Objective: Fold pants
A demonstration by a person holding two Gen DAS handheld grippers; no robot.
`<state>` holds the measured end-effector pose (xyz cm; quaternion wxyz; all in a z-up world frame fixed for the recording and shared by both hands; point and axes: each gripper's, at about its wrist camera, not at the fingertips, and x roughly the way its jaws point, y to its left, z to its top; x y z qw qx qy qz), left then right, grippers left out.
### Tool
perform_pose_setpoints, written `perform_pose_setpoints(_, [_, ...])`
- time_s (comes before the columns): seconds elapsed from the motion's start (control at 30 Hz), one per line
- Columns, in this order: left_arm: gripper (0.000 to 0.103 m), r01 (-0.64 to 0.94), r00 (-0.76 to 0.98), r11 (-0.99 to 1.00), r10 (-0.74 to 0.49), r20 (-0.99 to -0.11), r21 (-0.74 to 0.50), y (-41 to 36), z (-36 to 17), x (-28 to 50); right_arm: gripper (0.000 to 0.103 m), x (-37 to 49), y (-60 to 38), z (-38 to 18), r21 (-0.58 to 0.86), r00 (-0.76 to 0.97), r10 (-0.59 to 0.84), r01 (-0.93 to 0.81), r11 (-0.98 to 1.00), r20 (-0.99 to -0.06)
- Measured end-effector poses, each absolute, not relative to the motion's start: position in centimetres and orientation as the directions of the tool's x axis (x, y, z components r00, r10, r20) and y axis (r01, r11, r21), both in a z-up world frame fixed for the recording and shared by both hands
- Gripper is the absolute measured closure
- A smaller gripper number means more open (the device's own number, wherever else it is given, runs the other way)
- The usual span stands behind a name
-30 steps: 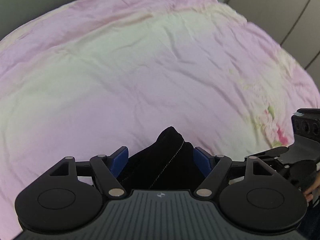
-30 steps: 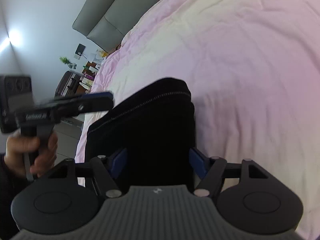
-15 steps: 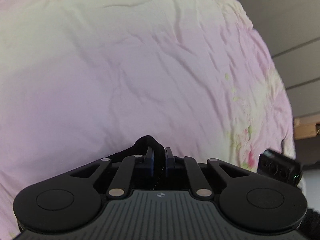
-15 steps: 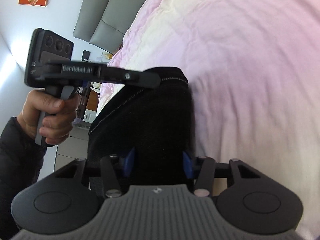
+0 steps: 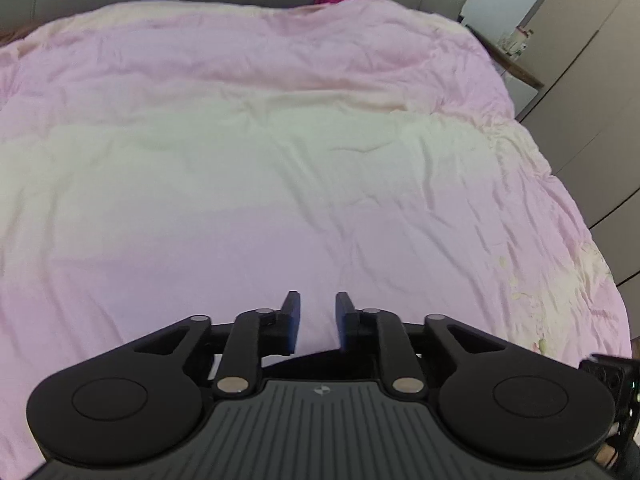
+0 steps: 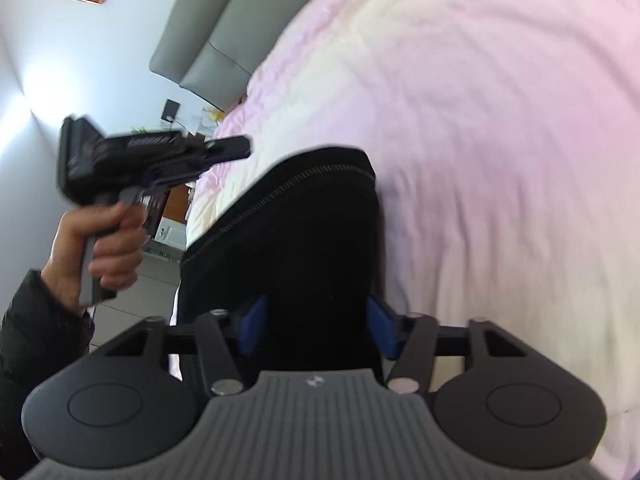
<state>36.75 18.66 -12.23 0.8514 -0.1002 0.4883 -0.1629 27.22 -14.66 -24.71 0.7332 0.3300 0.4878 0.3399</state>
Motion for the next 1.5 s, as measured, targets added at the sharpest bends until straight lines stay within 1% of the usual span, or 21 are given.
perform_pose_setpoints(0.03, [0.063, 0.19, 0.488, 0.923, -0.386, -0.783, -0.336, 19.1, -11.5, 35.2, 0.027, 26.9, -14.8, -24.3, 0.81, 0.312, 0.819, -0.197, 0.552, -0.482])
perform_pose_setpoints(0.07, [0.056, 0.197, 0.504, 0.919, -0.394, -0.768, -0.342, 19.7, -10.9, 33.8, 0.026, 26.7, -14.8, -23.9, 0.806, 0.321, 0.82, -0.216, 0.551, -0.474])
perform_pose_setpoints(0.13, [0.048, 0.184, 0.537, 0.918, -0.393, -0.746, -0.351, 20.9, -10.2, 30.9, 0.026, 26.3, -14.8, -23.3, 0.796, 0.322, 0.82, -0.243, 0.554, -0.473])
perform_pose_setpoints(0.17, [0.045, 0.163, 0.551, 0.923, -0.379, -0.744, -0.349, 21.5, -10.2, 29.6, 0.026, 26.2, -14.7, -23.1, 0.788, 0.323, 0.817, -0.253, 0.561, -0.478])
perform_pose_setpoints(0.23, [0.043, 0.104, 0.573, 0.941, -0.32, -0.754, -0.321, 22.8, -10.3, 27.1, 0.026, 25.8, -14.3, -22.7, 0.761, 0.323, 0.805, -0.281, 0.584, -0.498])
perform_pose_setpoints(0.33, [0.042, 0.03, 0.611, 0.952, -0.259, -0.748, -0.305, 24.0, -11.1, 23.6, 0.027, 24.6, -13.2, -21.0, 0.655, 0.355, 0.759, -0.384, 0.651, -0.546])
perform_pose_setpoints(0.4, [0.035, -0.001, 0.629, 0.957, -0.224, -0.745, -0.289, 24.4, -11.5, 21.8, 0.027, 23.6, -12.3, -19.9, 0.587, 0.374, 0.741, -0.454, 0.671, -0.558])
perform_pose_setpoints(0.47, [0.023, -0.024, 0.669, 0.969, -0.166, -0.724, -0.245, 24.4, -11.7, 20.1, 0.027, 22.5, -11.9, -19.2, 0.544, 0.396, 0.725, -0.483, 0.686, -0.564])
perform_pose_setpoints(0.53, [0.015, -0.028, 0.71, 0.981, -0.118, -0.695, -0.195, 24.3, -11.6, 18.4, 0.026, 21.9, -11.5, -18.7, 0.518, 0.408, 0.705, -0.484, 0.706, -0.58])
perform_pose_setpoints(0.6, [0.014, -0.026, 0.706, 0.987, -0.096, -0.702, -0.162, 23.8, -11.6, 17.8, 0.019, 21.3, -11.2, -18.1, 0.484, 0.44, 0.679, -0.481, 0.731, -0.588])
perform_pose_setpoints(0.67, [0.014, -0.053, 0.69, 0.988, -0.071, -0.72, -0.147, 23.7, -11.8, 17.5, 0.007, 20.5, -11.2, -17.5, 0.44, 0.501, 0.635, -0.46, 0.771, -0.589])
perform_pose_setpoints(0.8, [0.014, -0.117, 0.652, 0.992, 0.044, -0.757, -0.042, 23.4, -12.1, 16.8, 0.005, 18.9, -11.4, -16.2, 0.324, 0.636, 0.518, -0.405, 0.855, -0.572])
perform_pose_setpoints(0.9, [0.014, -0.115, 0.68, 0.993, 0.091, -0.728, 0.017, 22.8, -12.2, 15.9, 0.005, 18.1, -11.0, -15.5, 0.237, 0.698, 0.45, -0.386, 0.891, -0.557])
perform_pose_setpoints(0.97, [0.014, -0.109, 0.69, 0.994, 0.098, -0.718, 0.03, 22.3, -12.5, 15.5, 0.005, 17.6, -10.8, -15.1, 0.192, 0.73, 0.425, -0.385, 0.903, -0.536])
perform_pose_setpoints(1.03, [0.014, -0.097, 0.723, 0.995, 0.095, -0.685, 0.037, 22.0, -13.1, 15.0, 0.005, 17.6, -10.8, -14.7, 0.18, 0.737, 0.417, -0.383, 0.906, -0.531])
perform_pose_setpoints(1.07, [0.014, -0.083, 0.723, 0.996, 0.082, -0.686, 0.031, 22.0, -13.5, 15.0, 0.005, 17.9, -10.9, -14.6, 0.193, 0.726, 0.428, -0.388, 0.901, -0.539])
perform_pose_setpoints(1.13, [0.014, -0.057, 0.685, 0.998, 0.028, -0.728, -0.015, 22.3, -14.3, 15.6, 0.005, 18.6, -11.1, -14.7, 0.239, 0.672, 0.467, -0.408, 0.881, -0.574])
perform_pose_setpoints(1.23, [0.016, -0.054, 0.628, 0.981, -0.113, -0.77, -0.188, 23.9, -15.7, 16.2, 0.005, 20.1, -11.2, -15.5, 0.295, 0.579, 0.509, -0.427, 0.855, -0.637])
perform_pose_setpoints(1.3, [0.018, -0.092, 0.596, 0.958, -0.166, -0.785, -0.272, 25.1, -16.7, 16.7, 0.005, 21.2, -11.5, -16.2, 0.341, 0.531, 0.527, -0.413, 0.845, -0.664])
perform_pose_setpoints(1.4, [0.018, -0.126, 0.574, 0.91, -0.258, -0.777, -0.395, 26.6, -18.2, 17.5, 0.005, 22.6, -12.2, -17.5, 0.447, 0.475, 0.57, -0.354, 0.821, -0.67])
perform_pose_setpoints(1.5, [0.014, -0.131, 0.559, 0.88, -0.315, -0.767, -0.457, 27.0, -19.5, 18.3, 0.005, 23.7, -12.6, -18.7, 0.541, 0.433, 0.614, -0.293, 0.788, -0.66])
